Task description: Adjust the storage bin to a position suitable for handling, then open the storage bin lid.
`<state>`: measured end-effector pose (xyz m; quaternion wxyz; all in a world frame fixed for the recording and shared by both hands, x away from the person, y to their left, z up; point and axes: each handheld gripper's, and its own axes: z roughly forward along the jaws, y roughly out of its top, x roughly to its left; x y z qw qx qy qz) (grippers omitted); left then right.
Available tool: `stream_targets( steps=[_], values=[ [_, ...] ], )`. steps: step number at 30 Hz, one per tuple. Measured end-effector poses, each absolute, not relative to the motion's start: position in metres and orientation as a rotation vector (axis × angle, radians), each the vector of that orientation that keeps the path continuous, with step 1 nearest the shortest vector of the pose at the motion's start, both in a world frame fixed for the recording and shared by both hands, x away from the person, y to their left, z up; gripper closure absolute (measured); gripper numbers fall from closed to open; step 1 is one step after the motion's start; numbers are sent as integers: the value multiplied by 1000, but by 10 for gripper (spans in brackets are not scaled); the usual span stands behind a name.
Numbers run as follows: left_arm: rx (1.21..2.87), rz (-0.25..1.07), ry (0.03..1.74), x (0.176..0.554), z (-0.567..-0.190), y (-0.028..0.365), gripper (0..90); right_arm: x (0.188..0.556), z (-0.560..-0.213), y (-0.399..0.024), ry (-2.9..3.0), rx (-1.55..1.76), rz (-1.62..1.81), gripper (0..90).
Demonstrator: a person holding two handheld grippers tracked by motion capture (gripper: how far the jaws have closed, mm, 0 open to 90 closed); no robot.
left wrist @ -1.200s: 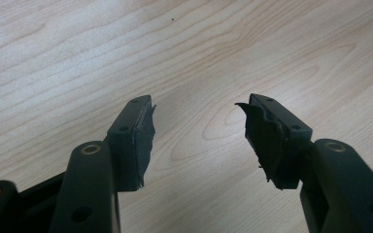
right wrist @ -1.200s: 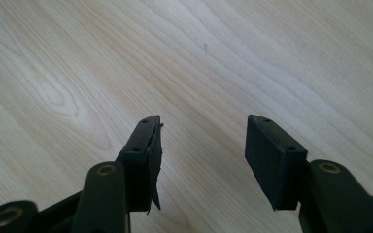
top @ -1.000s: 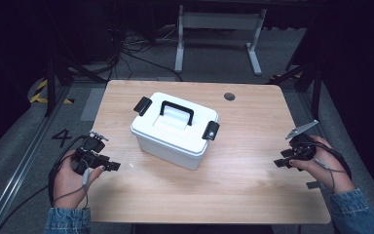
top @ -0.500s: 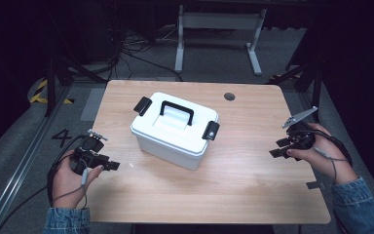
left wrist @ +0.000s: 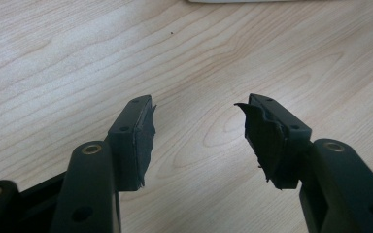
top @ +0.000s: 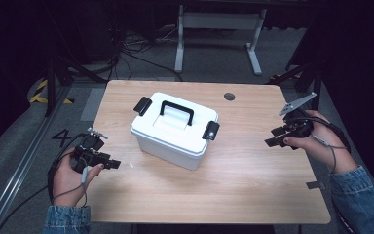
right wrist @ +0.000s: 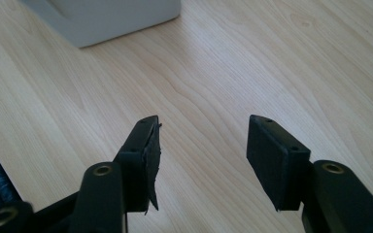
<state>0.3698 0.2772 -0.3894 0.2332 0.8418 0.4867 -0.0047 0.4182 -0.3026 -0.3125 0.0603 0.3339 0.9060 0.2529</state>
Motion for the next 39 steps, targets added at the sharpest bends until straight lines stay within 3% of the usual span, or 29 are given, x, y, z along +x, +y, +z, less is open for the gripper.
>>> stream_targets(
  steps=[21,39],
  values=[
    [2322,-12,1335,369,-392,279,460,440,-289,-265,2768,913,813,482],
    [2370,-17,1378,347,-402,275,455,474,-274,-187,2803,769,933,482]
  ],
)
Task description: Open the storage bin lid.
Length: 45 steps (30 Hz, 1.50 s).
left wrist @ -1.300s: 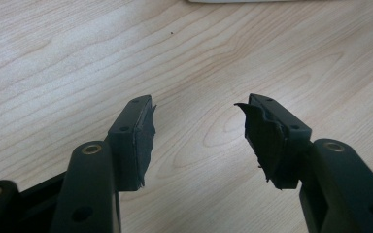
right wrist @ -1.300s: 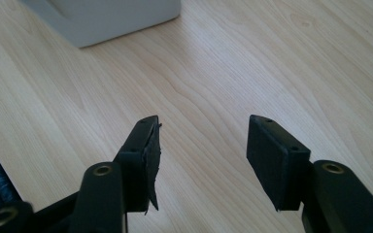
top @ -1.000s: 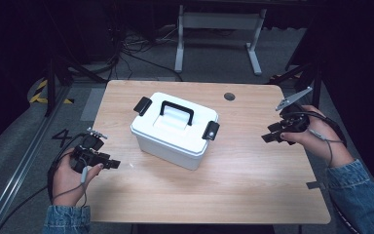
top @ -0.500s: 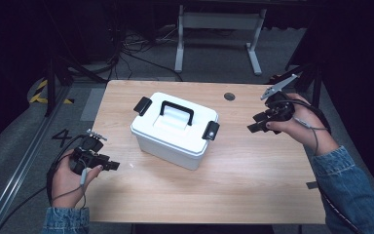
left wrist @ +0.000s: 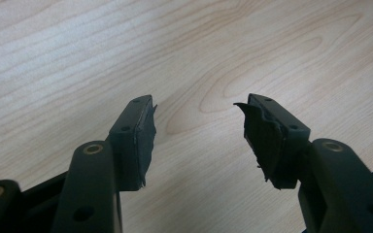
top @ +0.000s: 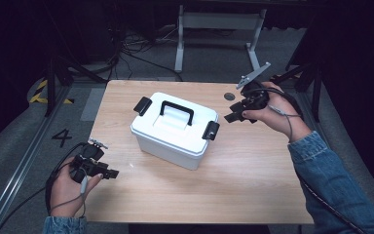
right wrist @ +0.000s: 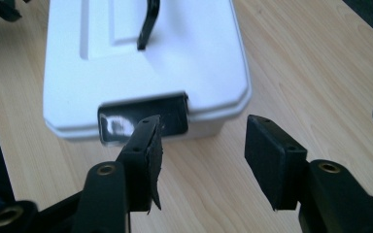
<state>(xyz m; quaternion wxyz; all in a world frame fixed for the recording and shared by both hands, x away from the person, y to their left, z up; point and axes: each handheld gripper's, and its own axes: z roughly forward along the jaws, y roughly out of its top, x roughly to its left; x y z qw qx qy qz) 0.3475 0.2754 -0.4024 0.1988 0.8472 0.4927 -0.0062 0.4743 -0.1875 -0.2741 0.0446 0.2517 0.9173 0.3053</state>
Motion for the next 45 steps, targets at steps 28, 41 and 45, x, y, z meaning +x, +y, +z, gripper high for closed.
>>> stream_targets(
  steps=[28,41,45],
  values=[
    [2370,-9,1366,346,-403,279,441,501,-290,-75,2883,696,1002,504],
    [2371,-18,1350,348,-403,278,440,511,-302,-49,2893,698,955,626],
    [2365,-26,1354,348,-403,278,440,512,-303,-46,2901,700,933,693]
  ],
)
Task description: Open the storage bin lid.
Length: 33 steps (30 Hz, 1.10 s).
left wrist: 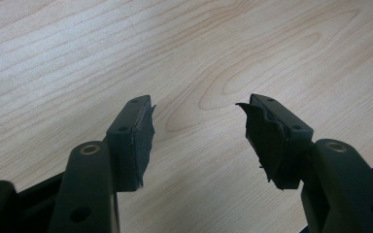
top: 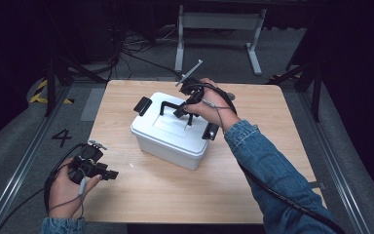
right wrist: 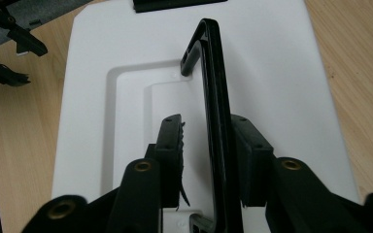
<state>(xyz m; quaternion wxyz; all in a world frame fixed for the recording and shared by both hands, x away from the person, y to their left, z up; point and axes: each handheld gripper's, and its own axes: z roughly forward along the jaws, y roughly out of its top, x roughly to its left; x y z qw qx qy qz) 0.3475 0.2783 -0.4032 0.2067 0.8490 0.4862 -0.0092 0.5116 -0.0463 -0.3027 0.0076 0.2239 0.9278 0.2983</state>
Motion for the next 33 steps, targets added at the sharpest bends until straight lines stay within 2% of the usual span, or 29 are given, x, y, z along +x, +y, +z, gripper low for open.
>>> stream_targets(
  steps=[10,33],
  values=[
    [2366,-34,1356,348,-404,278,433,511,-308,-38,2933,665,878,827],
    [2375,-28,1347,349,-404,277,426,510,-307,-37,2939,674,898,839]
  ],
)
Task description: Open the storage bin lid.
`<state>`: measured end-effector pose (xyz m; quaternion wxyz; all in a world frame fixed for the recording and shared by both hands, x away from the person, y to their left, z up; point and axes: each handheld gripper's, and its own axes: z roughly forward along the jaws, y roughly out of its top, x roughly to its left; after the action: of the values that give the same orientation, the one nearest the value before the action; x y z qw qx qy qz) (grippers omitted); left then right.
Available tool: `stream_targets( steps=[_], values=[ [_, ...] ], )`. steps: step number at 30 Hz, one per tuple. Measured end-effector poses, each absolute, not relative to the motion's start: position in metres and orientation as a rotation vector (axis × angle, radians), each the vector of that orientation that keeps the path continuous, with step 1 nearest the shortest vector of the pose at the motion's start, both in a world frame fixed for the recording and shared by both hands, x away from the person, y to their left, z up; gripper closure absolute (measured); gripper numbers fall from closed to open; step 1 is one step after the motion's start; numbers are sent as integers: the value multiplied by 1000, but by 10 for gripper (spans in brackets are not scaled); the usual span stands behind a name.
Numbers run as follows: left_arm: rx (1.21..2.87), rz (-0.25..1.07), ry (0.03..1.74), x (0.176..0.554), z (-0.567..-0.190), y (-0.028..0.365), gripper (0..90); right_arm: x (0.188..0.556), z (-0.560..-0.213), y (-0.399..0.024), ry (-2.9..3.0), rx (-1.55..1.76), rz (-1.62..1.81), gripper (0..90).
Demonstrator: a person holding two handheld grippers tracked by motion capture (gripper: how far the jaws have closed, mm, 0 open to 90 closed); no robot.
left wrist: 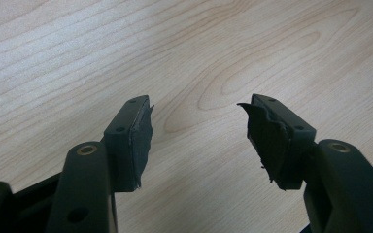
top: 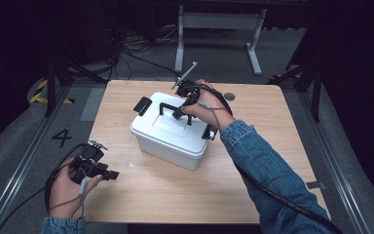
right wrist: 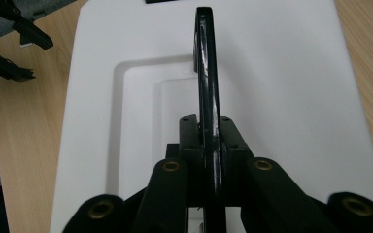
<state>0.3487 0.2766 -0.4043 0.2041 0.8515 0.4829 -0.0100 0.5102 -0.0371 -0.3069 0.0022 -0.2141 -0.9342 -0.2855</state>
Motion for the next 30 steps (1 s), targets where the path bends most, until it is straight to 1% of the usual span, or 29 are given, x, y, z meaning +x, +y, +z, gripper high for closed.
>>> stream_targets(
  steps=[17,30],
  values=[
    [2375,-27,1347,349,-404,277,431,507,-280,-38,-2957,-648,-958,840],
    [2379,-32,1346,351,-405,275,431,503,-258,-60,-2967,-674,-1003,840]
  ],
)
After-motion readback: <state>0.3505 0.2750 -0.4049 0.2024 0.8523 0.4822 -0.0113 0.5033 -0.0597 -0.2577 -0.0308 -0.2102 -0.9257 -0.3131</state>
